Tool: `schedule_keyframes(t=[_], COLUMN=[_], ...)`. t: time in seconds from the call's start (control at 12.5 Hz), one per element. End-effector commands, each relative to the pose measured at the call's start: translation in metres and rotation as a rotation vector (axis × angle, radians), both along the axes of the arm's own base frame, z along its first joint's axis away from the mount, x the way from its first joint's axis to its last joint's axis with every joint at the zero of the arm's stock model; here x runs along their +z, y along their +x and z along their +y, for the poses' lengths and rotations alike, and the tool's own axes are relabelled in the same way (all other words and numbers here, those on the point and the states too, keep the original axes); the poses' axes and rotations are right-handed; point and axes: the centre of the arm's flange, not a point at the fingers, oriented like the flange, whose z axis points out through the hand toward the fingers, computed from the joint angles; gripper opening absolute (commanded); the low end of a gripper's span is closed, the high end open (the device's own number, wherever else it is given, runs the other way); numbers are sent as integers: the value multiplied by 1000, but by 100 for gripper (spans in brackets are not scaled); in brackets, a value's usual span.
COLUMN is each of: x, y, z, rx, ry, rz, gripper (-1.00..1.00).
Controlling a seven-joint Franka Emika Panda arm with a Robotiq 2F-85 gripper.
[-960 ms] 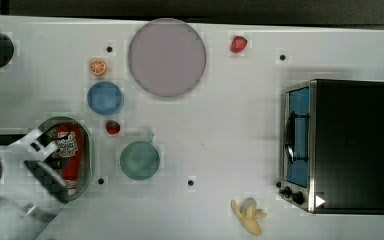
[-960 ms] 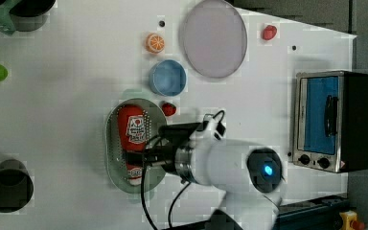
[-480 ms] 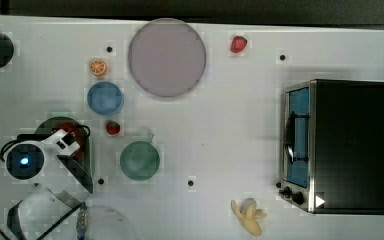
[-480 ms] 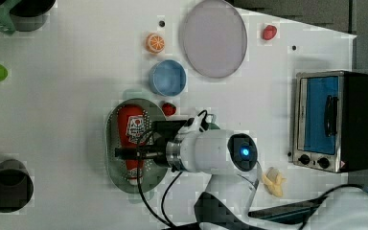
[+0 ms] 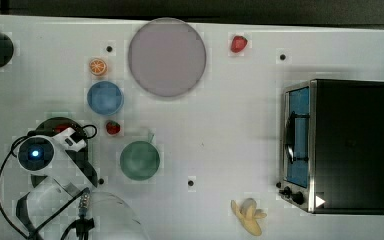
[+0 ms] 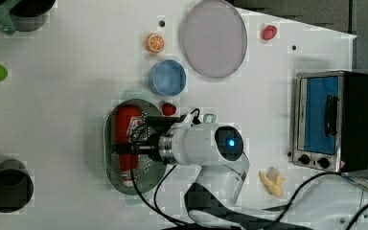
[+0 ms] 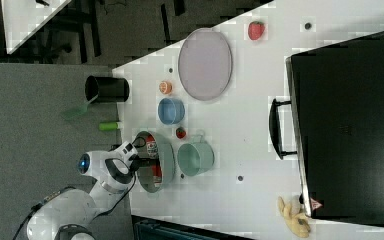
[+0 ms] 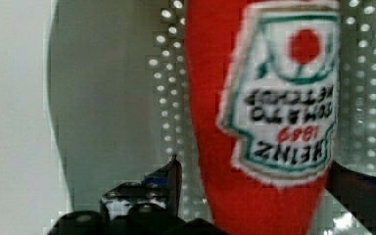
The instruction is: Pick ketchup from strainer and place it on the table
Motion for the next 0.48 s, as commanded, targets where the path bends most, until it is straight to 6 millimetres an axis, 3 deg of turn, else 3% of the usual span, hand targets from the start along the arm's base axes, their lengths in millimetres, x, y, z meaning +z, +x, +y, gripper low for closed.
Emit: schedule_keyframes(t=[0.08,0.24,0.48], x=[7,14,51], y=[-1,2,11], z=[14,19,24], rx=[-8,-9,-11], ry=[-13,3,8], rz=[-27,-46,-96], gripper=[68,20,12])
